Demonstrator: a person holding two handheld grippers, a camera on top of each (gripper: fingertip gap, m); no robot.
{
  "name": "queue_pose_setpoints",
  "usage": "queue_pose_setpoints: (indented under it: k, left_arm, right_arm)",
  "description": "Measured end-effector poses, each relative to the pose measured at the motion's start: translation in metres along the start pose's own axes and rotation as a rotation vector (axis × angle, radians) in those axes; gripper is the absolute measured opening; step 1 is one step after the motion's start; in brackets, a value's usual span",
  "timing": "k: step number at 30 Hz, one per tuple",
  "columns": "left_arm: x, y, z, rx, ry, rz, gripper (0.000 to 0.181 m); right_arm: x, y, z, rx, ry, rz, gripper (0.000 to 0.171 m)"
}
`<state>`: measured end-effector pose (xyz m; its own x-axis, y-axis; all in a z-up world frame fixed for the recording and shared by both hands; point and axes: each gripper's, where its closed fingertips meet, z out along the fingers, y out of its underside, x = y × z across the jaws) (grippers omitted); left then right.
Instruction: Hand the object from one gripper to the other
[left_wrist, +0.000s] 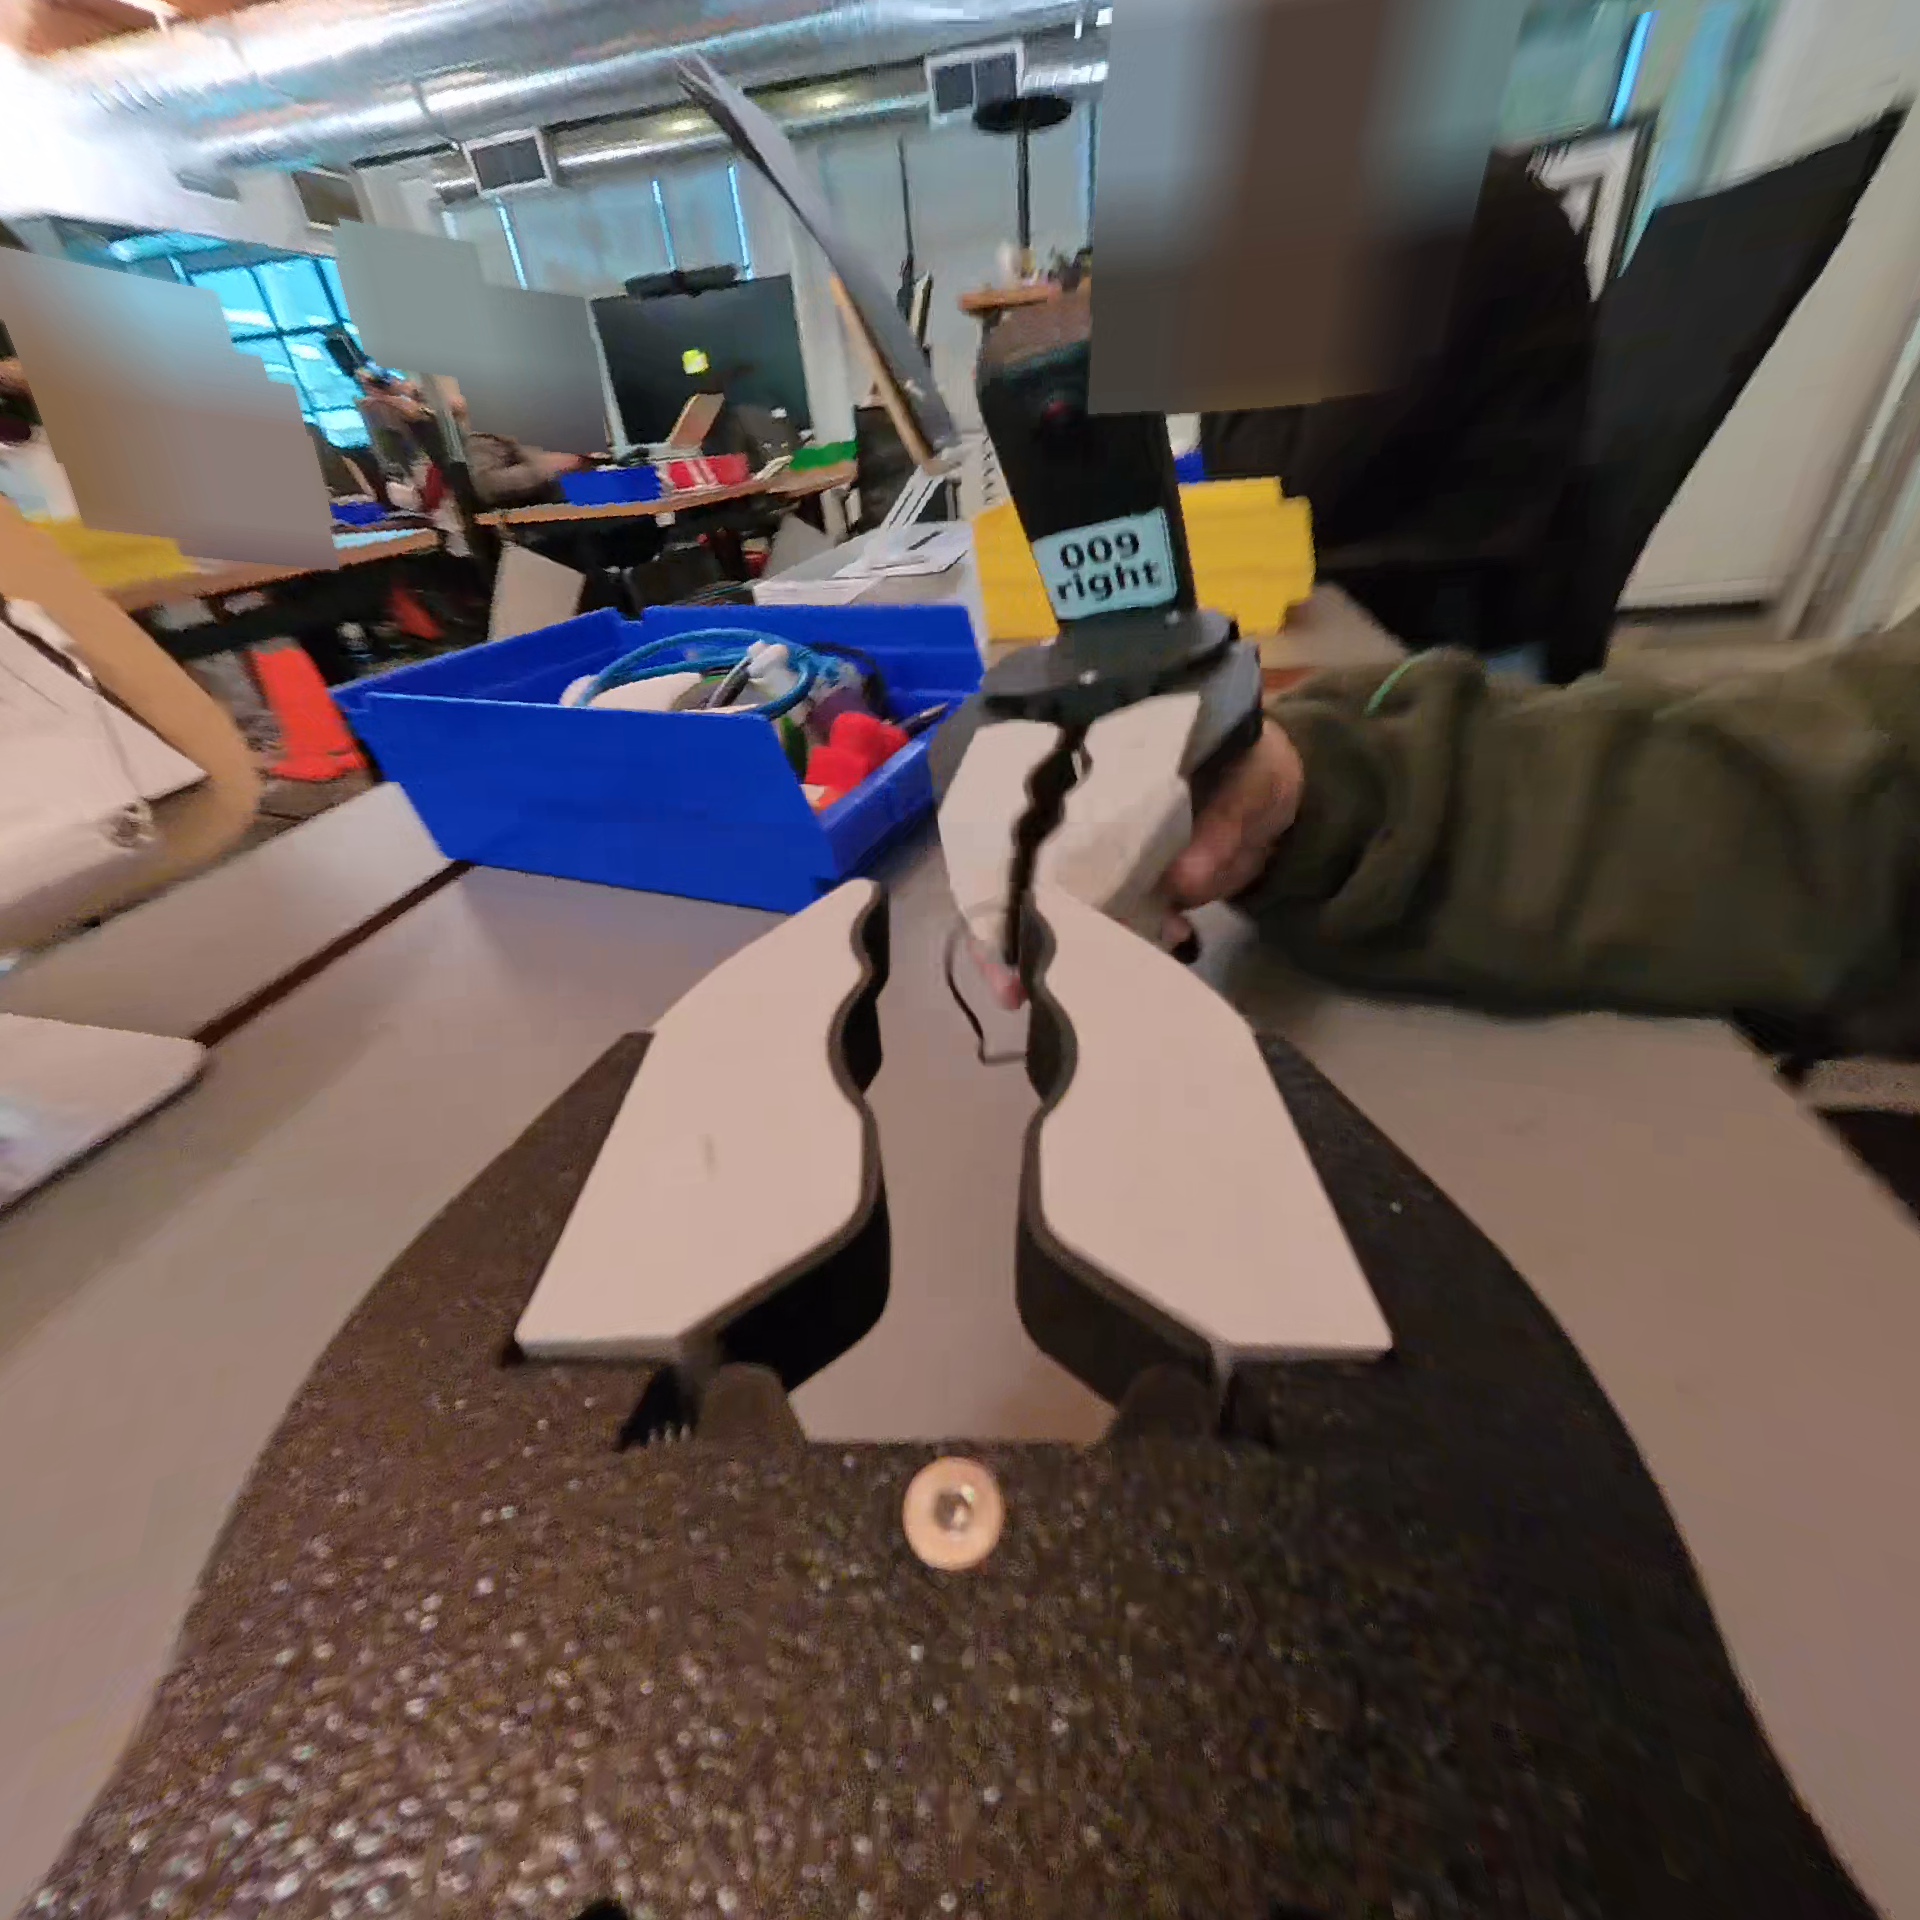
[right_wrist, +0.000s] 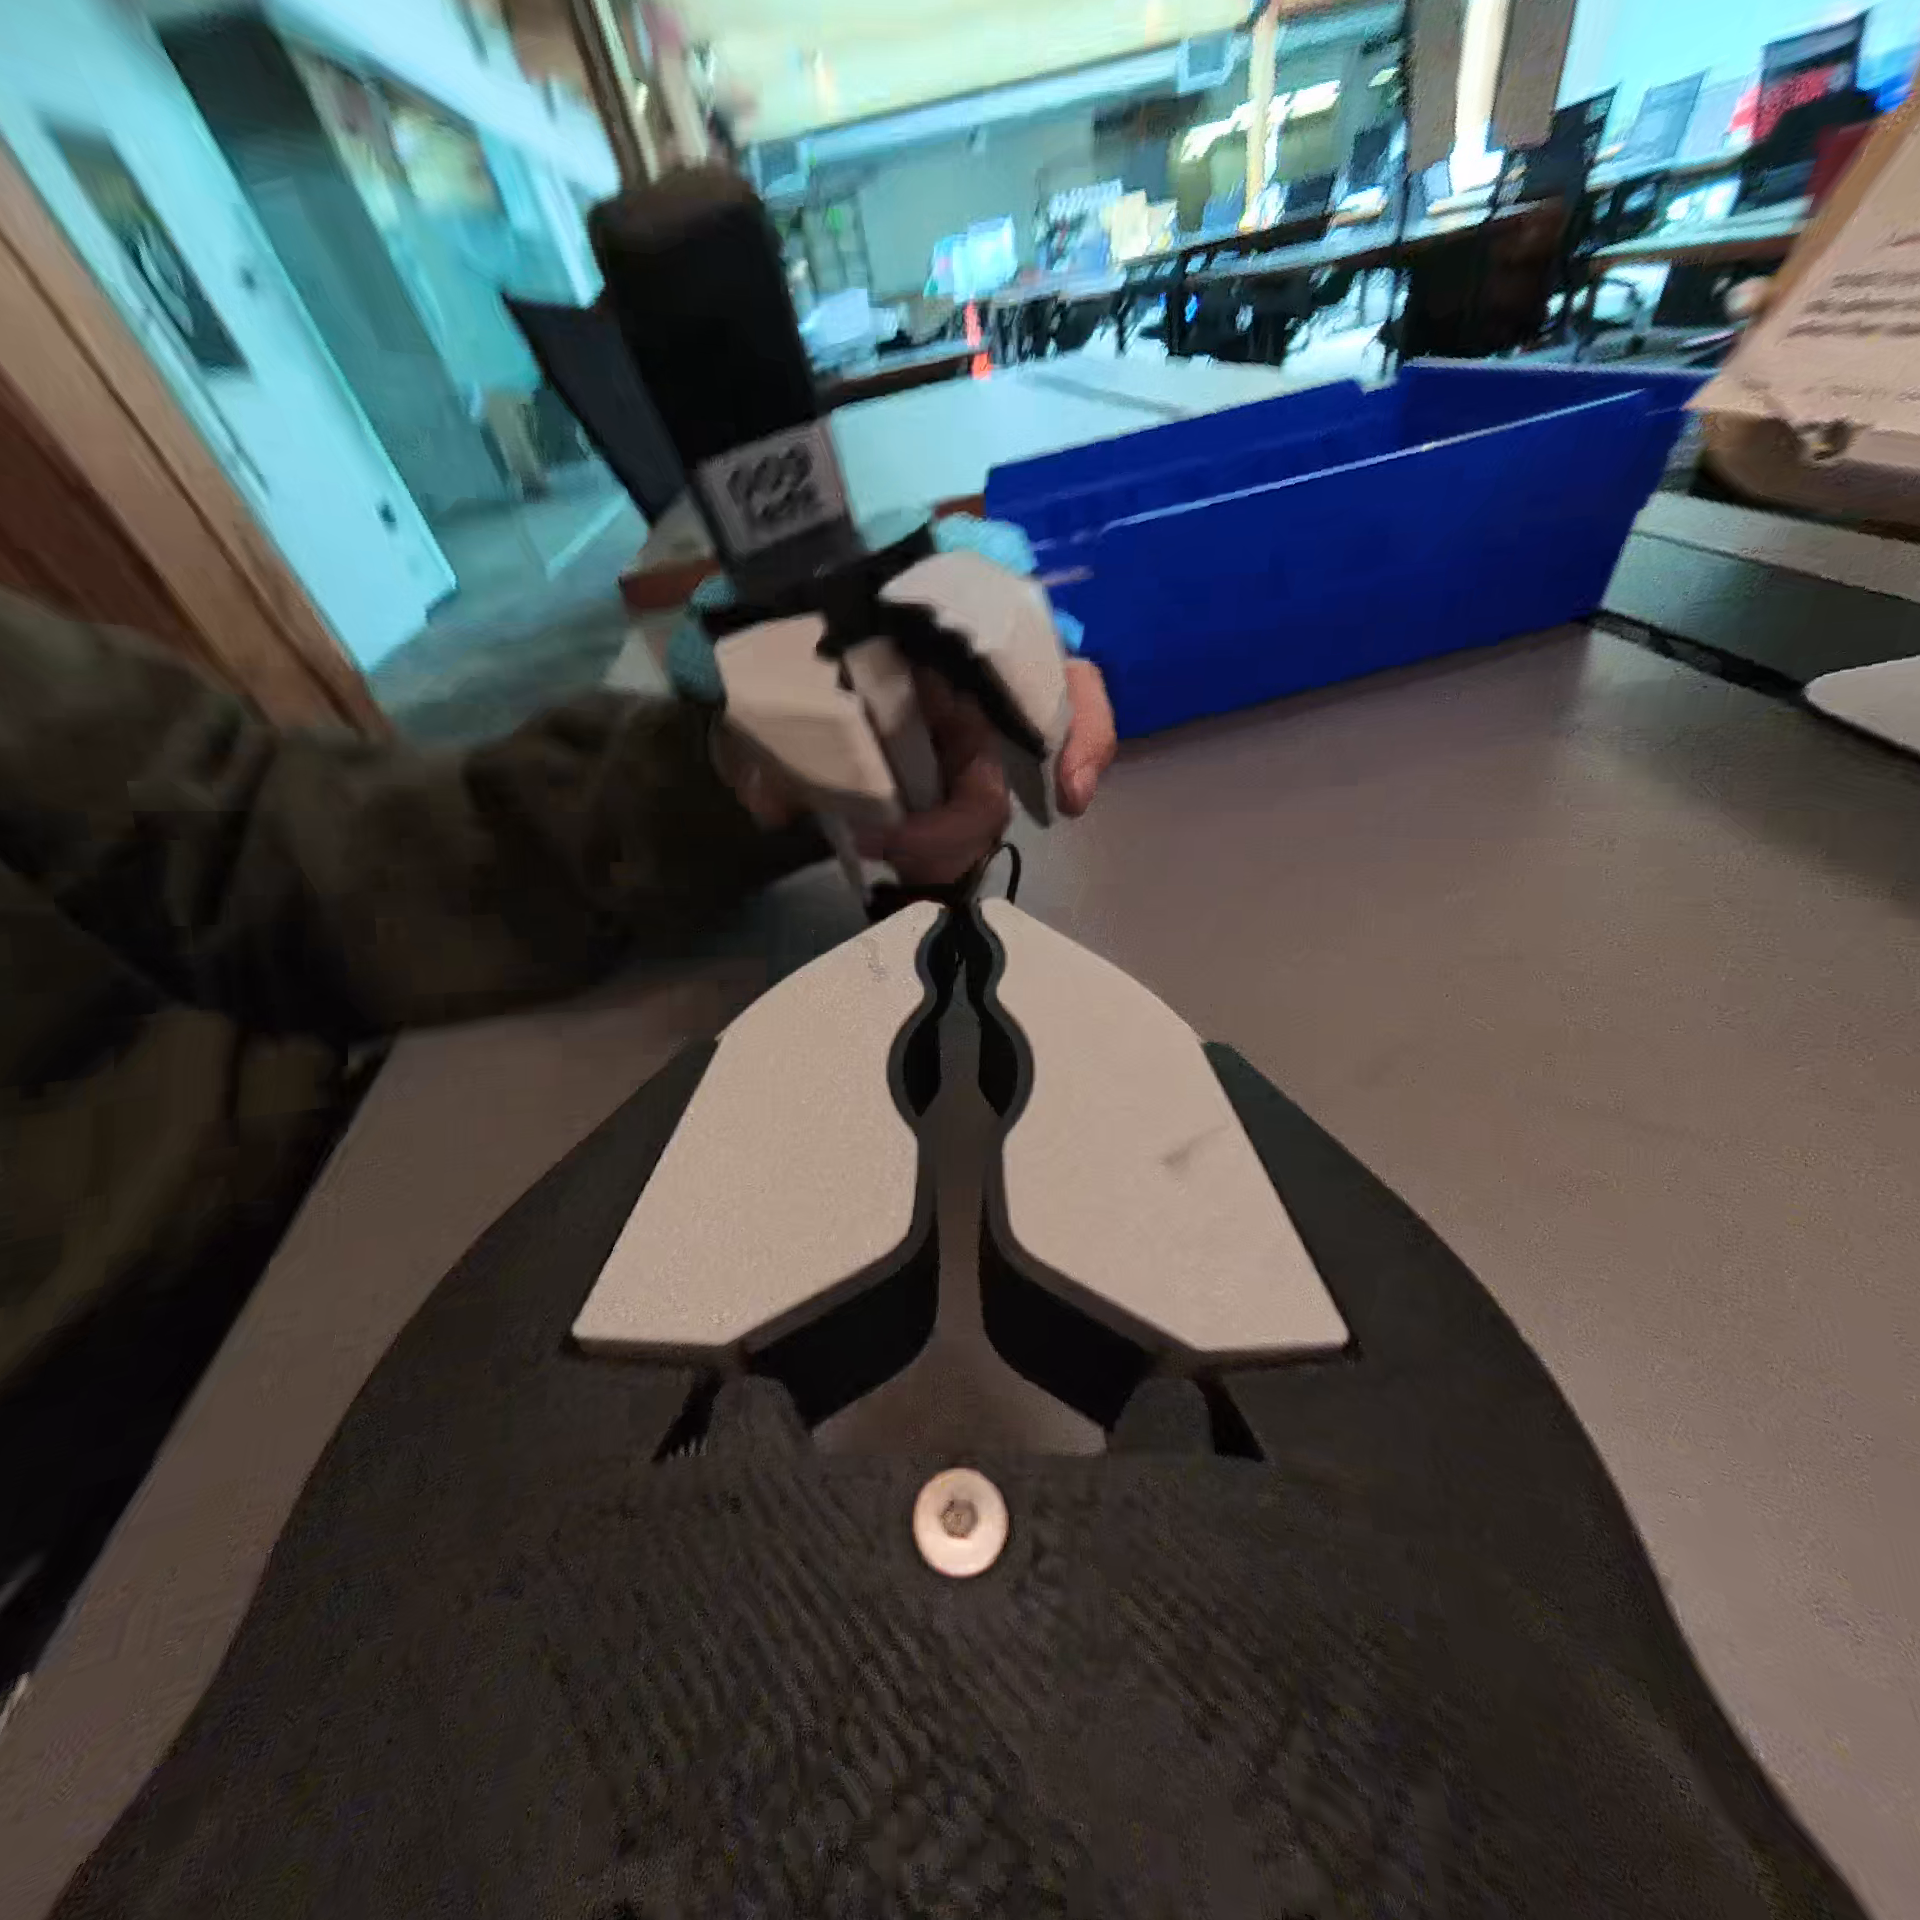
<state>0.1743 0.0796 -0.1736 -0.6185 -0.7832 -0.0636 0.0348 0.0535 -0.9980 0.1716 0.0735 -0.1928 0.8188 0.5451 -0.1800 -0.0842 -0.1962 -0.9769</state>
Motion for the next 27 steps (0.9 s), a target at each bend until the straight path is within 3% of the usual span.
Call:
queue_pose_setpoints:
  k: [5, 15, 21, 27]
  left_arm:
    - [0.012, 0.011, -0.002, -0.060, 0.118, -0.083, 0.014]
    - [0.007, 0.020, 0.001, -0.110, 0.081, -0.057, 0.001]
    - [-0.034, -0.009, -0.007, 0.115, -0.154, -0.230, 0.001]
    - [-0.053, -0.022, -0.013, 0.334, -0.360, -0.290, 0.001]
  right_arm:
    - [-0.014, 0.010, 0.010, -0.058, -0.066, -0.014, 0.000]
    - [-0.011, 0.004, 0.009, -0.013, -0.059, 0.031, 0.003]
    - [0.016, 0.000, 0.007, 0.029, 0.145, -0.004, 0.036]
    - [0.025, -0.023, 0.010, 0.237, 0.260, 0.106, 0.028]
